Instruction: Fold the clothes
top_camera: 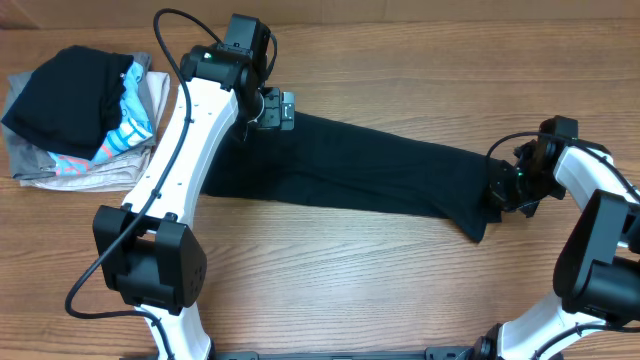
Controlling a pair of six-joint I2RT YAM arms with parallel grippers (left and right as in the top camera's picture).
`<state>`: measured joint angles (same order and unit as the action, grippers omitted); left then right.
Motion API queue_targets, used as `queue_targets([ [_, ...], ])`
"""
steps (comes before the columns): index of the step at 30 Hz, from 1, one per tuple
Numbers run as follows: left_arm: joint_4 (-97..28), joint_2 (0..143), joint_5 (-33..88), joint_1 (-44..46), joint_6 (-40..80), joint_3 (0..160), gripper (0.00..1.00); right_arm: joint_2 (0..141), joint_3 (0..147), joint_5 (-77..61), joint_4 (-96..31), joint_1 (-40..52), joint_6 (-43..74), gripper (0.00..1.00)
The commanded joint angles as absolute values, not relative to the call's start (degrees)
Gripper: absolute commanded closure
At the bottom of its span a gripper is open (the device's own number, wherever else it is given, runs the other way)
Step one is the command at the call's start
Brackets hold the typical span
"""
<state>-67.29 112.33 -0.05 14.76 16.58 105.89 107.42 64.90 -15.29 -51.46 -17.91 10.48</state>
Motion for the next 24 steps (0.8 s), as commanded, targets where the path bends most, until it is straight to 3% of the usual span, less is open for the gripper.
queue_targets([
  [1, -67.2, 113.1, -0.6, 14.6, 16.7, 105.5, 0.00, 107.5, 68.1, -16.2, -53.1, -17.7, 10.5, 0.96],
  [13, -67.1, 113.1, -0.6, 14.6, 16.7, 105.5, 0.00, 107.5, 72.5, -16.9, -52.7, -17.7, 10.5, 0.96],
  [20, -67.1, 113.1, -0.6, 14.6, 16.7, 105.5, 0.00, 107.5, 72.5, -18.1, -53.2, -17.7, 10.5, 0.82],
  [24, -67.1, 113.1, -0.6, 14.6, 16.7, 105.5, 0.00, 107.5, 72.5, -18.1, -53.2, -17.6, 10.5, 0.80],
])
